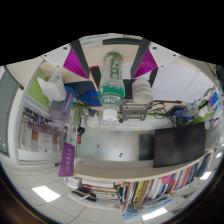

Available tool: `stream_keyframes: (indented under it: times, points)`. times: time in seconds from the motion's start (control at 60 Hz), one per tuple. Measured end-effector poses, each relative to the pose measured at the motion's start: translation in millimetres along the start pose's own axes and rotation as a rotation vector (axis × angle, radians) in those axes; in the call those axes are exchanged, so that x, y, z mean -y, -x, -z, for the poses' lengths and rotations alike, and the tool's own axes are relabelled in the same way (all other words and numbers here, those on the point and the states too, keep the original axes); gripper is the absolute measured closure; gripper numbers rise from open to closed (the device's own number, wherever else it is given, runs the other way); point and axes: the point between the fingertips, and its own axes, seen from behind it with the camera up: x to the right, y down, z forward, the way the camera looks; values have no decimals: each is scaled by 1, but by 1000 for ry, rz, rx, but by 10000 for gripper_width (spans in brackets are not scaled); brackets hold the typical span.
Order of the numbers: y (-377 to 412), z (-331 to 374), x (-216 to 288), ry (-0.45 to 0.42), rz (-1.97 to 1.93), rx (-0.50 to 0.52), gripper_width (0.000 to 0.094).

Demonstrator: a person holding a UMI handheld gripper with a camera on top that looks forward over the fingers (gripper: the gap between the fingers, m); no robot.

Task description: Pour water

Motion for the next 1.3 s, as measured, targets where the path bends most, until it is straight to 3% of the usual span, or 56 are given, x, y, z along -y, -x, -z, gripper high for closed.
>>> stream_keyframes:
  times: [0.15, 0.383, 0.667, 0.817, 1.017, 1.3]
  points:
    - [-7, -45, 4, -39, 23, 35, 112]
    - [10, -75, 8, -84, 5, 131, 438]
    - [11, -76, 10, -108, 12, 156, 616]
    - [9, -82, 12, -76, 35, 144, 634]
    - [-11, -103, 69, -101, 248, 58, 635]
    - [-22, -166, 91, 59, 980, -40, 635]
